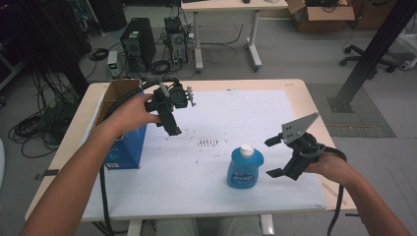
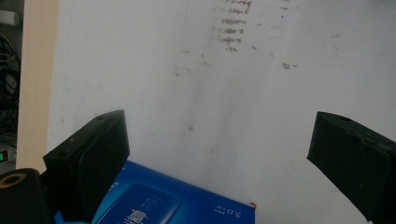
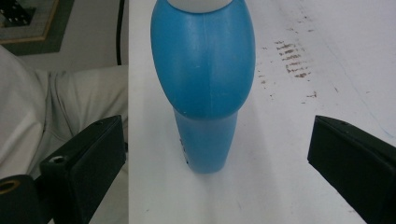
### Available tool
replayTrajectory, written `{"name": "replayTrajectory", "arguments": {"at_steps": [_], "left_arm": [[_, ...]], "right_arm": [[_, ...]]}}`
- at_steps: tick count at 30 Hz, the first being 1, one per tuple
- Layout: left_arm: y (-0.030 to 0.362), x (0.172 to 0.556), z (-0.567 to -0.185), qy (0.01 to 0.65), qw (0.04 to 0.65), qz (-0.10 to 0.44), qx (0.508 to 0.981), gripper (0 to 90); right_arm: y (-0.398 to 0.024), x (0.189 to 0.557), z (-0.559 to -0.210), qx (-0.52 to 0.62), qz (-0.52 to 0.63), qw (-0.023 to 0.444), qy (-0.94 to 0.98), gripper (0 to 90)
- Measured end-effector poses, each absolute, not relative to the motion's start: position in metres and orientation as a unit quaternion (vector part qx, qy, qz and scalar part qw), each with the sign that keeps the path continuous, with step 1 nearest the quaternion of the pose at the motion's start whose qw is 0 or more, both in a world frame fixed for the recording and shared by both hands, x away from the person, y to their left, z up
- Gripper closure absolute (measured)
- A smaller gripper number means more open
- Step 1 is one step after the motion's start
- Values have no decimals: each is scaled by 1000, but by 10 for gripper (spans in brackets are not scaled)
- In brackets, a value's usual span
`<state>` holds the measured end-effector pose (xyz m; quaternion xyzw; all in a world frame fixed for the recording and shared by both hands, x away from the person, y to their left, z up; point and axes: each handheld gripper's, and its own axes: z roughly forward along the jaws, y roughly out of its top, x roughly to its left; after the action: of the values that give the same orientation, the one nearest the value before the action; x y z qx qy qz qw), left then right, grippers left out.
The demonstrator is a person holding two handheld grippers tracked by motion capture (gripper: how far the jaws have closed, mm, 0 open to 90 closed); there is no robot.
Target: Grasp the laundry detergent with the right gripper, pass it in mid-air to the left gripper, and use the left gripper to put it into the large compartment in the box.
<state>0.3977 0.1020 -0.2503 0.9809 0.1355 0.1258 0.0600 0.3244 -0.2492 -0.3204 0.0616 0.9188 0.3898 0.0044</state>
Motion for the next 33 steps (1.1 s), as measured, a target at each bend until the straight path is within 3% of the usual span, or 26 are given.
{"name": "replayTrajectory", "arguments": {"at_steps": [33], "left_arm": [[101, 397, -252, 139, 58, 126, 980, 56]], "right_arm": [[-256, 325, -361, 84, 455, -9, 887, 36]]}}
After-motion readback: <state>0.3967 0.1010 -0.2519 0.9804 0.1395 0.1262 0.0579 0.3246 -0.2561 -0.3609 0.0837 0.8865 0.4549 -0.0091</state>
